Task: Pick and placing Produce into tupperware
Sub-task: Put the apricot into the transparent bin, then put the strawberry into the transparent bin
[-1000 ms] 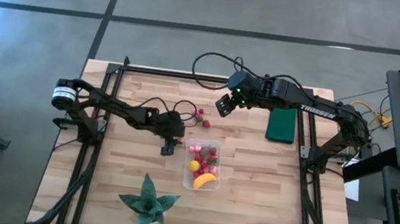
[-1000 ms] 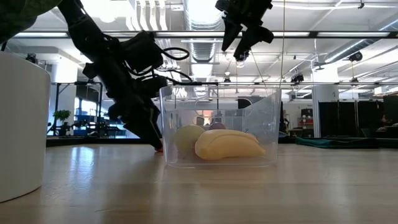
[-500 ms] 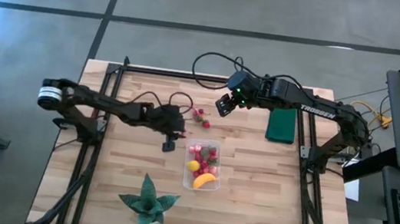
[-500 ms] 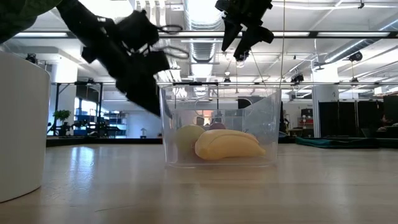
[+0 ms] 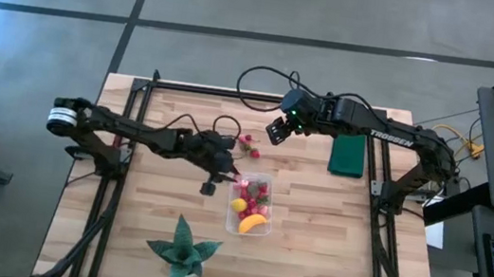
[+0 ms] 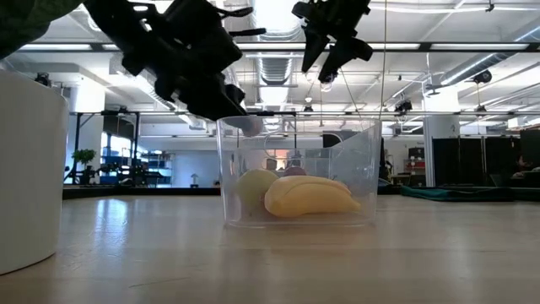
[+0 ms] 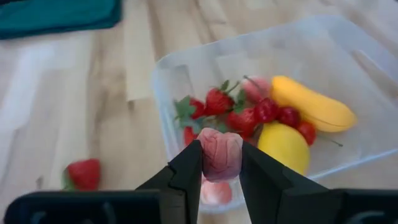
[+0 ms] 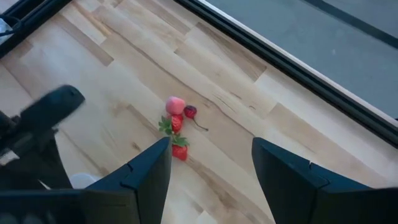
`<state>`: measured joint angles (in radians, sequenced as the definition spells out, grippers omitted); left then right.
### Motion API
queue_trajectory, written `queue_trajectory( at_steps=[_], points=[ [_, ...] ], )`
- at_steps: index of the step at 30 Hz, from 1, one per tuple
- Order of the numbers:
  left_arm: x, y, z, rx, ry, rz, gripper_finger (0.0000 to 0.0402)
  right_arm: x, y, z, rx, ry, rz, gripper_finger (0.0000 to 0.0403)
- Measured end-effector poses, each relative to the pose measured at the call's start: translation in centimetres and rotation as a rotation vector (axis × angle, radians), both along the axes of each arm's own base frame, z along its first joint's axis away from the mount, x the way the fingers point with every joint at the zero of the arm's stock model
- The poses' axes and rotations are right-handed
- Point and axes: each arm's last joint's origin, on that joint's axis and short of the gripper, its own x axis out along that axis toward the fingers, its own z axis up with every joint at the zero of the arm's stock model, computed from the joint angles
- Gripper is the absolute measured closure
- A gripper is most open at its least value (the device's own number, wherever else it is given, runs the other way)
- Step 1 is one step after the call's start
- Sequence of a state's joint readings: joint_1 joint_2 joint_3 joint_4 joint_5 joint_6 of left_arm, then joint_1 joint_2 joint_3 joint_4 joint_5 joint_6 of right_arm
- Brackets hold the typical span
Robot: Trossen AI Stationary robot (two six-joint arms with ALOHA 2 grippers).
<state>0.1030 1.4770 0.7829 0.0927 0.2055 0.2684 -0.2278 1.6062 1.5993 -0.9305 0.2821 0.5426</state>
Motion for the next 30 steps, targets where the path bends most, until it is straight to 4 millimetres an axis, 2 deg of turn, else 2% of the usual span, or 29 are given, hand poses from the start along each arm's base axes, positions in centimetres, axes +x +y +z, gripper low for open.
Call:
queue_trajectory(
  at_steps=[7, 12, 19, 23, 26, 30],
  points=[
    [1.3, -0.7, -1.1, -0.047, 0.039, -0.092, 0.0324, -0.1, 0.0, -0.1, 0.005, 0.013, -0.002, 0.0188],
    [1.8, -1.6, -1.9, -0.135, 0.074, 0.0, 0.0316, -0.1, 0.0, -0.1, -0.051, 0.055, 0.073, 0.0188],
    [2.4, -2.7, -2.0, -0.197, 0.085, 0.123, 0.0236, -0.4, -1.3, -0.1, -0.072, 0.089, 0.167, 0.0188],
    [2.6, -2.6, -1.1, -0.154, 0.045, 0.184, 0.0183, -0.6, -1.9, -0.8, -0.042, 0.111, 0.225, 0.0188],
    [2.4, -2.3, -0.4, -0.1, 0.017, 0.266, 0.0154, -0.9, -2.3, -2.2, -0.03, 0.161, 0.28, 0.0188],
    [1.5, -1.9, 0.3, -0.057, 0.035, 0.392, 0.0142, -1.6, -2.8, -5.1, 0.05, 0.226, 0.321, 0.0188]
  ],
)
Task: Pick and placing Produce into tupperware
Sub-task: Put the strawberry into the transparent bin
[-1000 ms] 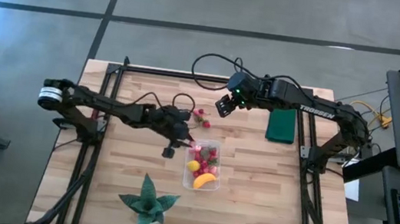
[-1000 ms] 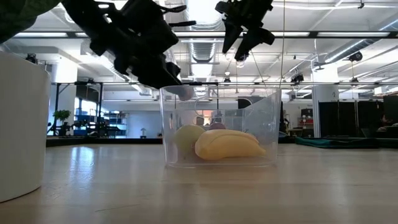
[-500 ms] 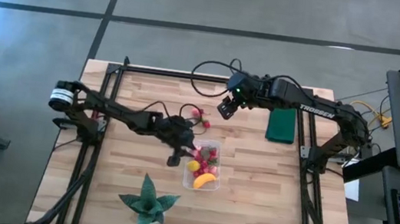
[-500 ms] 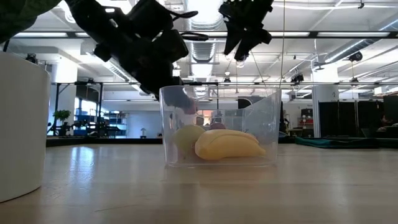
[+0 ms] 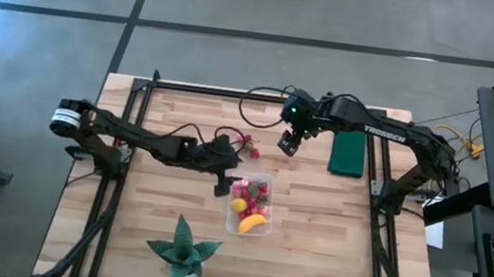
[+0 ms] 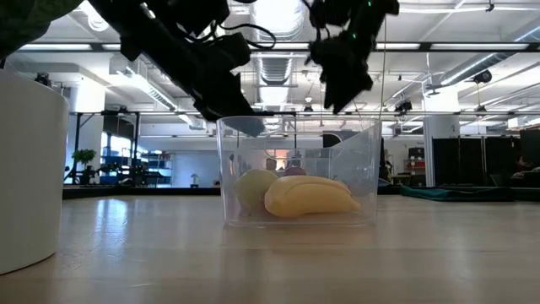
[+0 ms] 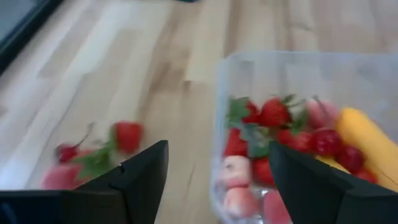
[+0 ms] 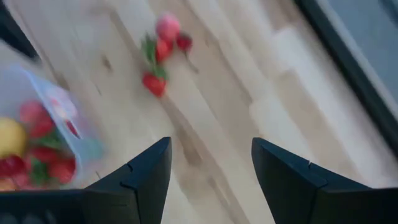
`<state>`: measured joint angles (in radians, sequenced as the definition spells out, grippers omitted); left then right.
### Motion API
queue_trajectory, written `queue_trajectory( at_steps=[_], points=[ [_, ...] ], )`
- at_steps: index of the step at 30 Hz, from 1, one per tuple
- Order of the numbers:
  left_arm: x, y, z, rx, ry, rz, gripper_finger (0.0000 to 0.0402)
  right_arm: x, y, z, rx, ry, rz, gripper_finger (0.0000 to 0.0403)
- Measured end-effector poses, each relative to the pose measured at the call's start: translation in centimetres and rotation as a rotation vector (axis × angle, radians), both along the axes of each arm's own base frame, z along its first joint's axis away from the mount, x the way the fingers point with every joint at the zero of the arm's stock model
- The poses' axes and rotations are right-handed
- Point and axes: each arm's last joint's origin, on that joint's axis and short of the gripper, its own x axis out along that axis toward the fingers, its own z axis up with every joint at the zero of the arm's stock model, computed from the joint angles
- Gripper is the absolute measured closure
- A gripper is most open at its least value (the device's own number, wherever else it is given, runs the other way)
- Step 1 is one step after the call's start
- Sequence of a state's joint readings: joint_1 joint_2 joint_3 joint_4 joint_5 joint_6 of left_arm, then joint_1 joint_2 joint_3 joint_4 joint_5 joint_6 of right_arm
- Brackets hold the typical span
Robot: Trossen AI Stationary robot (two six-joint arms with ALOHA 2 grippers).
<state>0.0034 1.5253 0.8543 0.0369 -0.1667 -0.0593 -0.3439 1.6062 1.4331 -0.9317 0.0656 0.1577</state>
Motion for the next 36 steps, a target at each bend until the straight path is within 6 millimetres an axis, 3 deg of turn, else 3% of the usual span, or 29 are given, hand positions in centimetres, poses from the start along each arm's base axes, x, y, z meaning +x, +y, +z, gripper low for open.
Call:
queue_trajectory(
  at_steps=[5, 8, 13, 17, 20, 28, 36],
  points=[
    [-2.0, 0.3, 0.3, -0.091, 0.11, 0.124, 0.0144, -0.4, -0.3, -4.0, 0.106, -0.01, 0.045, 0.0188],
    [-3.4, 0.3, 0.6, -0.153, 0.168, 0.19, 0.0154, 0.0, -0.3, -5.0, 0.126, -0.087, 0.059, 0.0188],
    [-5.7, 0.4, 1.2, -0.192, 0.153, 0.254, 0.0178, 0.6, -1.0, -4.7, 0.014, -0.143, 0.036, 0.0188],
    [-7.2, 0.5, 2.0, -0.19, 0.095, 0.307, 0.019, 0.9, -1.6, -3.1, -0.07, -0.173, -0.103, 0.0188],
    [-8.1, 0.8, 2.4, -0.224, 0.053, 0.345, 0.0192, 1.2, -1.7, -2.4, -0.093, -0.191, -0.08, 0.0188],
    [-10.5, 1.9, 1.7, -0.379, 0.014, 0.421, 0.0192, 1.7, -3.9, -5.1, 0.14, -0.179, -0.065, 0.0188],
    [-11.2, 1.8, 2.7, -0.388, -0.063, 0.404, 0.0192, 2.1, -4.3, -6.4, 0.155, -0.145, -0.044, 0.0188]
  ],
)
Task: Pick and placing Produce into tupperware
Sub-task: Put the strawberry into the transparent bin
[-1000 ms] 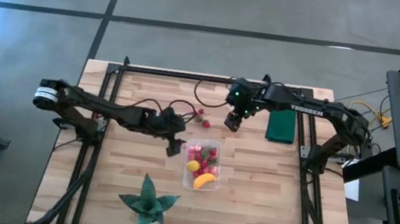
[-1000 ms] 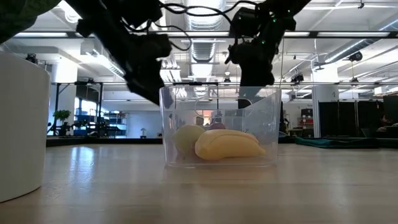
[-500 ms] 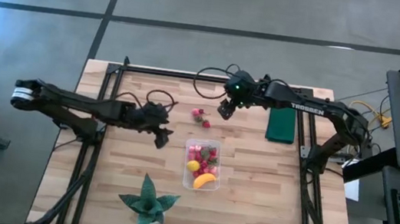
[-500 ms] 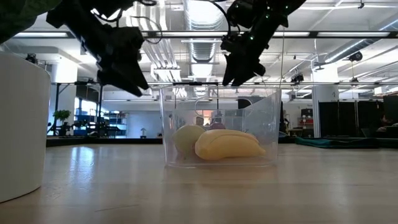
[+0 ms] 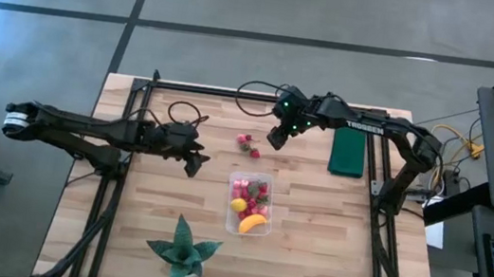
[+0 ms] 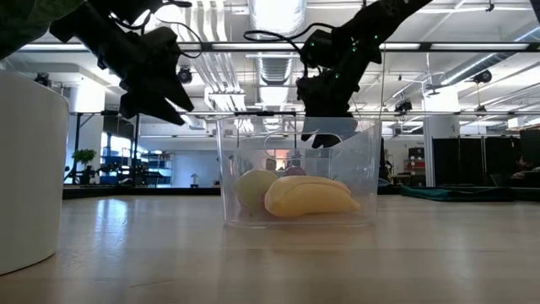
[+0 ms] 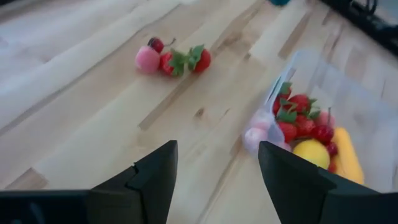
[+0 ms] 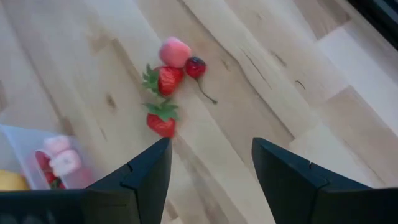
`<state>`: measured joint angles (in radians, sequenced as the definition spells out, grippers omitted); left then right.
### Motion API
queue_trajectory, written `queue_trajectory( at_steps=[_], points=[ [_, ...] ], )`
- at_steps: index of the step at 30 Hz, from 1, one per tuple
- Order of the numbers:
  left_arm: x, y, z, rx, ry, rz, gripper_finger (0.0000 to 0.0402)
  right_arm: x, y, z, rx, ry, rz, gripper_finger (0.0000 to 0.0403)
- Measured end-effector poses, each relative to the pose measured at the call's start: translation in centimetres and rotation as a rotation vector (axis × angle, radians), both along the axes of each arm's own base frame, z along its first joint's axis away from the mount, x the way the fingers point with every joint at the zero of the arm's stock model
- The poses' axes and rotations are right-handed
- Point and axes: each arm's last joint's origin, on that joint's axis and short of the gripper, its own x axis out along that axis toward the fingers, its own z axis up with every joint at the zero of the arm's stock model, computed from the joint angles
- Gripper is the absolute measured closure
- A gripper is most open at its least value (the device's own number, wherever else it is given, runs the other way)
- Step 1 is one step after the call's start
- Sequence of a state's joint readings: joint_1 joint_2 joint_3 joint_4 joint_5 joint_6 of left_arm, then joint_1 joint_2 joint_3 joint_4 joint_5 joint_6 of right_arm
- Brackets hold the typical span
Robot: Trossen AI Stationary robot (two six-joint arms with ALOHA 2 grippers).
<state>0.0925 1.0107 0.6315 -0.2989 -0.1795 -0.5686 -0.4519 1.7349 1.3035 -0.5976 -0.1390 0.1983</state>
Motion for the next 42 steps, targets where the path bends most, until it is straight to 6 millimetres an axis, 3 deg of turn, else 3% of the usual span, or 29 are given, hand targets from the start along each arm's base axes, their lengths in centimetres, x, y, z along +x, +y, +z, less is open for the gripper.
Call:
queue_trajectory(
  at_steps=[15, 22, 28, 37, 42],
  points=[
    [-0.4, 0.6, 2.4, 0.145, -0.164, -0.042, 0.0192, 0.9, -0.2, -2.2, 0.078, 0.029, 0.001, 0.0188],
    [-0.9, 0.6, 2.8, 0.211, -0.168, -0.084, 0.0192, 1.5, -0.6, -0.9, 0.03, 0.002, -0.026, 0.0188],
    [-1.2, 0.5, 1.7, 0.235, -0.135, -0.138, 0.0192, 1.6, -0.7, -0.8, 0.02, -0.003, -0.059, 0.0188],
    [-1.0, 0.8, -0.9, 0.187, -0.252, -0.091, 0.0192, 1.4, 0.7, -2.4, 0.045, 0.042, 0.013, 0.0188],
    [-0.9, 1.3, -2.0, 0.192, -0.262, -0.074, 0.0192, 2.6, 1.2, -3.9, 0.051, 0.042, 0.04, 0.0188]
  ],
)
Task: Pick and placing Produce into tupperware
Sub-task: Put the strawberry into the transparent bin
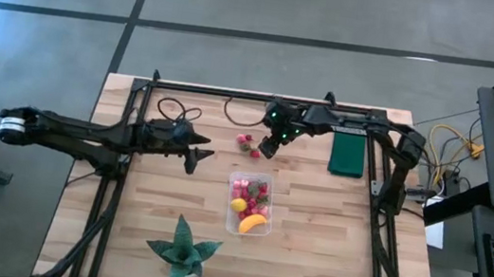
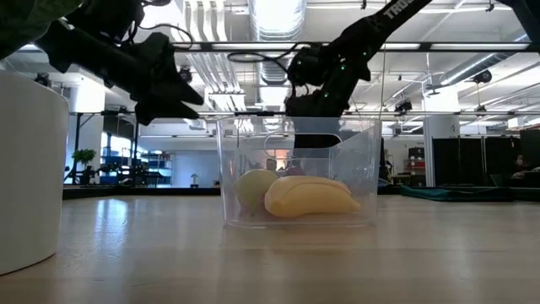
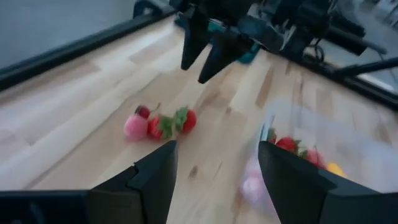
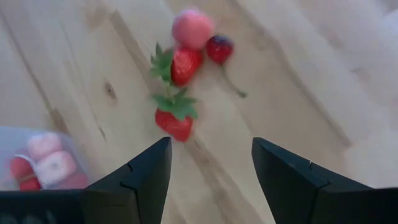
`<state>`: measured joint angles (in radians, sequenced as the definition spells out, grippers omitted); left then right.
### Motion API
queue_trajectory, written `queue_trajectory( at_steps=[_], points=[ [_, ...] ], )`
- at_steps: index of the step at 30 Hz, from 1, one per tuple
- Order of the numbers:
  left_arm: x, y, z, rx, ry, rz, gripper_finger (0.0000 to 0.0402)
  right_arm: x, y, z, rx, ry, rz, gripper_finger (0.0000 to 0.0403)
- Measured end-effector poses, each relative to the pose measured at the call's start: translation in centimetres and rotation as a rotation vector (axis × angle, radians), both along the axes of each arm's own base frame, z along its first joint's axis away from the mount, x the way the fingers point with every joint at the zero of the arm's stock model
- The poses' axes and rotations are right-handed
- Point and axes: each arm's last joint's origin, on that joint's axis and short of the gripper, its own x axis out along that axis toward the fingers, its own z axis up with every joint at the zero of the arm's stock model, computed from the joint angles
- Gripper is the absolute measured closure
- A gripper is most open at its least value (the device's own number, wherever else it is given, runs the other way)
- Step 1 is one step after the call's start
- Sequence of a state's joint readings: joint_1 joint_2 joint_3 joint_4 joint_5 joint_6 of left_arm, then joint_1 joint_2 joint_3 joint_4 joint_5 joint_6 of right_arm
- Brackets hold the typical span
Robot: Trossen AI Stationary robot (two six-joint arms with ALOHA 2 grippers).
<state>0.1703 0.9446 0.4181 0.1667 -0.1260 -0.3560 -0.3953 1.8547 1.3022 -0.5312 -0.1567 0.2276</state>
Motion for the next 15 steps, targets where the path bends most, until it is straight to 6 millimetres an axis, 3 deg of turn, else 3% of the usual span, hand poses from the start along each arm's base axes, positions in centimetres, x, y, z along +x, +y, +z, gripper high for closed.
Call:
queue_trajectory(
  at_steps=[4, 15],
  points=[
    [0.0, 0.1, -0.4, -0.003, 0.014, 0.003, 0.0192, 1.1, 0.8, -1.9, 0.009, 0.023, 0.031, 0.0188],
    [-0.1, 0.1, -0.7, 0.057, 0.06, -0.032, 0.0192, 2.8, 3.5, -3.7, -0.061, 0.027, 0.217, 0.0188]
  ],
)
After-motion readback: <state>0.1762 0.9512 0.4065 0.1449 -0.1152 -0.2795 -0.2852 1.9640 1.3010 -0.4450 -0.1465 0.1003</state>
